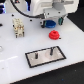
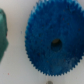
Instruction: Insert the blue gear onto the right peg, followed by the red gear
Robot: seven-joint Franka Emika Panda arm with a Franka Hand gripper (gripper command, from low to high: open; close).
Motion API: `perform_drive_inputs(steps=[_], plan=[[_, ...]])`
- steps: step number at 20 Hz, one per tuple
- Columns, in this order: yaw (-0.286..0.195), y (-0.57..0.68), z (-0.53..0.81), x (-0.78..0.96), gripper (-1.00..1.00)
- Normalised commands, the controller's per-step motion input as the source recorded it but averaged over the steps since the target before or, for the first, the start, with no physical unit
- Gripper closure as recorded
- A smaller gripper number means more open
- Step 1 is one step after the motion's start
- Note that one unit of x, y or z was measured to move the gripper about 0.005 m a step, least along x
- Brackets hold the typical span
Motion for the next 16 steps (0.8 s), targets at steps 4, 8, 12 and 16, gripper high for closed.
perform_drive_inputs(steps=[4, 8, 12, 16], plan=[[0.000, 0.00, -0.12, -0.12, 1.00], [0.000, -0.02, 0.02, 0.01, 1.00], [0.000, -0.02, 0.41, 0.27, 1.00], [0.000, -0.09, 0.58, 0.57, 1.00]])
